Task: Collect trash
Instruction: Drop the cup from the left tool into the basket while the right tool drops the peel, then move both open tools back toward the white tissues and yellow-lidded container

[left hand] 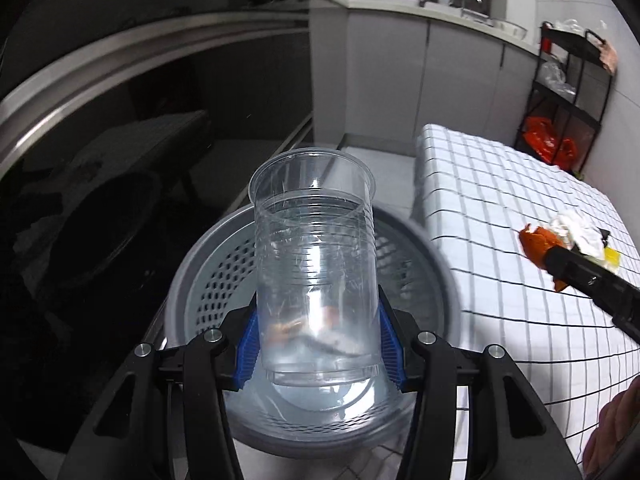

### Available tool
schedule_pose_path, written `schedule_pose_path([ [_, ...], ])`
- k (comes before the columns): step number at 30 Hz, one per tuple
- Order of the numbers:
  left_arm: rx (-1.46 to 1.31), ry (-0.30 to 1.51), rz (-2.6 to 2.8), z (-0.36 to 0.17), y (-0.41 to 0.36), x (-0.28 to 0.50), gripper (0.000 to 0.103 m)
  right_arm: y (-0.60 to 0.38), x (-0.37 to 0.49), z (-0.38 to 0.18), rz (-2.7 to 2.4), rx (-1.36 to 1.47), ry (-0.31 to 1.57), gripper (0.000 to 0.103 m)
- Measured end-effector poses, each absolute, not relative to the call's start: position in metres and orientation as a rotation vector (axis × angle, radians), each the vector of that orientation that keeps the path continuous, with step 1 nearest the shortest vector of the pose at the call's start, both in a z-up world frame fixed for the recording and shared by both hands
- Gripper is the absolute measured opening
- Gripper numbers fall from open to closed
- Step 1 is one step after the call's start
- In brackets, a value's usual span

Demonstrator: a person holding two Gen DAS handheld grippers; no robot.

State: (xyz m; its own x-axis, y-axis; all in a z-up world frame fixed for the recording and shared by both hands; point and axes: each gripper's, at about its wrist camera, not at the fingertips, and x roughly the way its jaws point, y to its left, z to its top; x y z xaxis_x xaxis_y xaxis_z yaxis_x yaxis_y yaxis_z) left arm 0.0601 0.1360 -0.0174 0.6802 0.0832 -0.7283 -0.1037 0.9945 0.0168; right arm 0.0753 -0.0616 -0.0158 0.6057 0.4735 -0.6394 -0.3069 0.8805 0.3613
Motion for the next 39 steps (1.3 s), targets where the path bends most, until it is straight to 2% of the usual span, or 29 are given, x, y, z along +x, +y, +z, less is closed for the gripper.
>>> schedule_pose_path([
  [8,-0.045,0.874,0.129,-0.030,0.165,0.065,0.050,-0.008,0.098,-0.035,0.547,0.201,0.869,0.018],
  [23,-0.076,0.916,0.145,-0.039,0.193,0.071,0.054,0.029,0.121,-0.060,0.604,0.168,0.926,0.020],
  [24,-0.075,0.917,0.146,-0.038,0.193,0.071,0.054,0.030,0.121,-0.061,0.605,0.168,0.923,0.022],
  [26,-0.074,0.915,0.151,-0.038,0.193,0.071,0.060,0.029,0.120,-0.060,0.606,0.174,0.915,0.036],
  [27,-0.075,0.913,0.154,-0.037,0.194,0.070,0.064,0.025,0.120,-0.059,0.604,0.179,0.909,0.046],
  [28,-0.079,0.910,0.156,-0.037,0.195,0.070,0.066,0.024,0.120,-0.058,0.601,0.185,0.900,0.049],
  [31,-0.083,0.905,0.162,-0.036,0.196,0.069,0.069,0.021,0.119,-0.056,0.600,0.193,0.892,0.049],
  [39,-0.072,0.897,0.166,-0.034,0.193,0.067,0.070,0.019,0.116,-0.054,0.598,0.191,0.887,0.049],
])
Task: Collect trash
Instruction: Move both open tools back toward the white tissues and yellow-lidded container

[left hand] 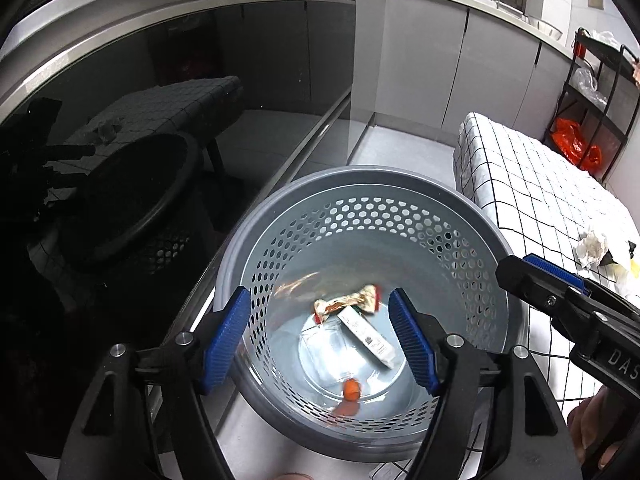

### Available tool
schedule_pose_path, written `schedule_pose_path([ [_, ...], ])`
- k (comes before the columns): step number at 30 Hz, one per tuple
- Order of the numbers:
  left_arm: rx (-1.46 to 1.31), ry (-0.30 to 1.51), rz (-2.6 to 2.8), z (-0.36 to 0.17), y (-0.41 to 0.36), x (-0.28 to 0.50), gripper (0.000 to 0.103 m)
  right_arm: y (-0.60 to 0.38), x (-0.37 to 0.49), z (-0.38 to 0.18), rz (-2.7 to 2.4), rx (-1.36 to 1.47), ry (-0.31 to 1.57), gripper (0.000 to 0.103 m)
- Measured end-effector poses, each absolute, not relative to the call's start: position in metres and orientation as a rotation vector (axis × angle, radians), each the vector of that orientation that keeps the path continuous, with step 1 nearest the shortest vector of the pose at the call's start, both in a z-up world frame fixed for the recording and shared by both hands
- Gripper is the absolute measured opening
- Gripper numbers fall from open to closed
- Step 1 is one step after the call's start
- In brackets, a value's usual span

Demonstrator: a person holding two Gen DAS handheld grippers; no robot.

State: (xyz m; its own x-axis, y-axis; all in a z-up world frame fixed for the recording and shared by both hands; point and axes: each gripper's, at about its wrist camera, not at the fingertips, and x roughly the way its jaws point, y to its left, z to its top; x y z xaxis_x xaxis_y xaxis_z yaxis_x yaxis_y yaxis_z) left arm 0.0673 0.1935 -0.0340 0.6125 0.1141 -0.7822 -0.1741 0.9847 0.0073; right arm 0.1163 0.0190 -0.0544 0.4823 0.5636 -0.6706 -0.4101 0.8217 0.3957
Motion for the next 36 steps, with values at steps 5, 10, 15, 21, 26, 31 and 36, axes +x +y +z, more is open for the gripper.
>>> schedule_pose_path([
  [5,-0.070,0.889,0.164,-0.033,0.191,0.067,0.070,0.014,0.114,-0.053,0.586,0.192,0.886,0.049],
  [10,-0.070,0.878,0.155,-0.031,0.184,0.068,0.070,0.005,0.110,-0.052,0.562,0.188,0.880,0.049],
  [15,-0.068,0.864,0.125,-0.028,0.168,0.070,0.070,-0.018,0.105,-0.050,0.507,0.190,0.870,0.049],
  [21,-0.063,0.848,0.058,-0.027,0.139,0.071,0.070,-0.061,0.094,-0.046,0.406,0.194,0.847,0.051],
  [26,-0.042,0.836,-0.005,-0.027,0.106,0.071,0.071,-0.103,0.085,-0.044,0.317,0.214,0.833,0.052],
  [31,-0.009,0.815,-0.053,-0.026,0.073,0.068,0.074,-0.145,0.075,-0.040,0.222,0.221,0.810,0.053],
  [36,0.014,0.800,-0.096,-0.026,0.047,0.064,0.076,-0.191,0.063,-0.034,0.124,0.214,0.779,0.055],
])
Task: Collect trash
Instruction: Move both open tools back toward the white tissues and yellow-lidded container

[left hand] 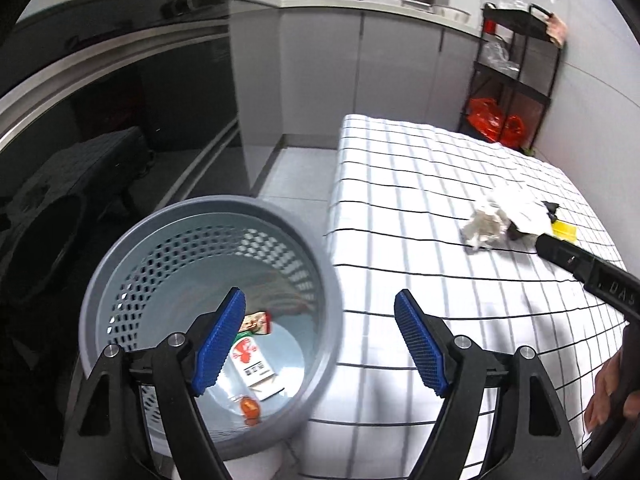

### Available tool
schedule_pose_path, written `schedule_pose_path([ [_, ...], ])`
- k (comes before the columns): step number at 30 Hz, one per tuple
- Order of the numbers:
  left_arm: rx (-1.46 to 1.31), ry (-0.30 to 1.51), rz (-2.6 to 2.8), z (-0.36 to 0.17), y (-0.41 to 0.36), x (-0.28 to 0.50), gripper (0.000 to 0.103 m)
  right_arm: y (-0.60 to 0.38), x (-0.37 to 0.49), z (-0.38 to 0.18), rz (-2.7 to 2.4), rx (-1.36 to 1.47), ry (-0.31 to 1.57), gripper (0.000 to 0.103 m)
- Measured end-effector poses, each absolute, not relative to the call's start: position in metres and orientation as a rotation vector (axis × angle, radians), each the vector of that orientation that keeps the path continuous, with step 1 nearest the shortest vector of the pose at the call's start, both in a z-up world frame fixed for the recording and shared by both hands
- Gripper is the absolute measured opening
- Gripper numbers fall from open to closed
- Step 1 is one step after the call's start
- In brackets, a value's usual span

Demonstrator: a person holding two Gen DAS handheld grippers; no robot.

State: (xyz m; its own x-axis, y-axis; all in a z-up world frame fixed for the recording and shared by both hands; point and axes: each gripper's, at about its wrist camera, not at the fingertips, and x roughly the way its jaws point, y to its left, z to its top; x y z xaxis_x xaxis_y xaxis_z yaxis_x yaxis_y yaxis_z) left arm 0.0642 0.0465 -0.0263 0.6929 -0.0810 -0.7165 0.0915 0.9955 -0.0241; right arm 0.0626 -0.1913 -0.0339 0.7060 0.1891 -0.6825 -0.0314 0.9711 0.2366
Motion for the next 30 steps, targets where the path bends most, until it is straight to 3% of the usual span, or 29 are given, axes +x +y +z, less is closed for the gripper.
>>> schedule_pose_path([
  [16,0.042,0.792,-0.231,-0.031,-0.040,0.078,0.077,-0.308,0.059,-0.039,-0.107,0.232,0.750,0.064],
  [30,0.083,0.757,-0.294,-0.014,-0.112,0.124,0.080,-0.344,0.091,-0.052,-0.070,0.286,0.803,0.078],
])
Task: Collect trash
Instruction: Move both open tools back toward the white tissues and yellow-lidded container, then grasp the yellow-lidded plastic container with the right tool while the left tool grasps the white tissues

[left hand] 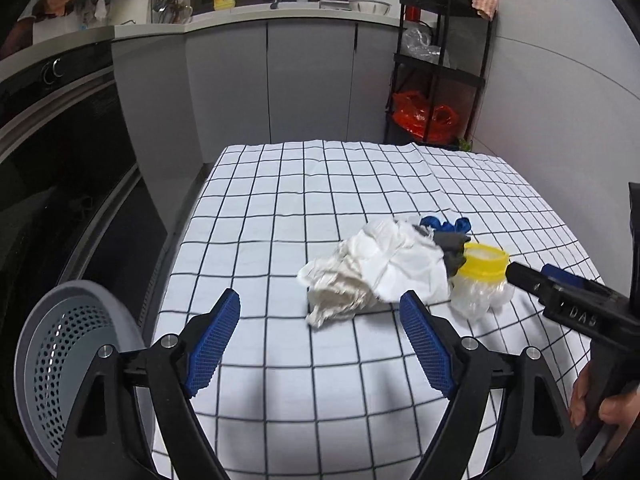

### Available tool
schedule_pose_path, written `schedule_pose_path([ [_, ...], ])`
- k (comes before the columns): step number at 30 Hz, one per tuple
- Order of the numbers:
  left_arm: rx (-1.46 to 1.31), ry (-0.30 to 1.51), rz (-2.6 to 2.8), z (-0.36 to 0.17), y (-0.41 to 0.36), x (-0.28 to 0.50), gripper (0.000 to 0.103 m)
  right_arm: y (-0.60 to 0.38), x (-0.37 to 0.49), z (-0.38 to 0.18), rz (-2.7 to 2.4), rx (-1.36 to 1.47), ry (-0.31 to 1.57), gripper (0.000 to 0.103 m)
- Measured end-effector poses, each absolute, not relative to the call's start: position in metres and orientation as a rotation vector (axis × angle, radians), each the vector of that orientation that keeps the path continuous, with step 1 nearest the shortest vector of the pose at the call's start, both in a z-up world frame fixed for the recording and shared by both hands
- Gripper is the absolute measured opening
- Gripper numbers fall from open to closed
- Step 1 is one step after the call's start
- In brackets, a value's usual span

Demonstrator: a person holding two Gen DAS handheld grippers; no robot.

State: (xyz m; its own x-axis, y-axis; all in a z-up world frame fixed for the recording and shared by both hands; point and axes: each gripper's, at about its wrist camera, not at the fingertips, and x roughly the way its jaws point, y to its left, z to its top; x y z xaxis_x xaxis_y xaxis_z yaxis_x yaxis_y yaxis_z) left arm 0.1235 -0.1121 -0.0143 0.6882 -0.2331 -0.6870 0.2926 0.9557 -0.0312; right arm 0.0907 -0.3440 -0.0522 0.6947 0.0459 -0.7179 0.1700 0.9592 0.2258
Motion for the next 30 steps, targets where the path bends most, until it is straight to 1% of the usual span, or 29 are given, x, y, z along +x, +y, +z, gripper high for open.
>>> schedule_pose_path([
  [7,0.101,0.763,-0.292,-0.021,-0.126,0.147,0.080,-0.348,0.111,-0.058,-0.025,0.294,0.825,0.078],
  [15,0.086,0.793,-0.276,-0.030,-0.111,0.162,0.080,-0.338,0.127,-0.070,0.005,0.258,0.872,0.078],
  [27,0.075,0.801,-0.293,-0.030,-0.112,0.161,0.080,-0.335,0.140,-0.077,-0.006,0.220,0.868,0.077],
  [29,0.074,0.803,-0.298,-0.031,-0.114,0.161,0.080,-0.333,0.139,-0.077,0.003,0.212,0.865,0.070],
  [30,0.075,0.804,-0.299,-0.031,-0.115,0.160,0.080,-0.331,0.139,-0.076,0.003,0.204,0.868,0.068],
])
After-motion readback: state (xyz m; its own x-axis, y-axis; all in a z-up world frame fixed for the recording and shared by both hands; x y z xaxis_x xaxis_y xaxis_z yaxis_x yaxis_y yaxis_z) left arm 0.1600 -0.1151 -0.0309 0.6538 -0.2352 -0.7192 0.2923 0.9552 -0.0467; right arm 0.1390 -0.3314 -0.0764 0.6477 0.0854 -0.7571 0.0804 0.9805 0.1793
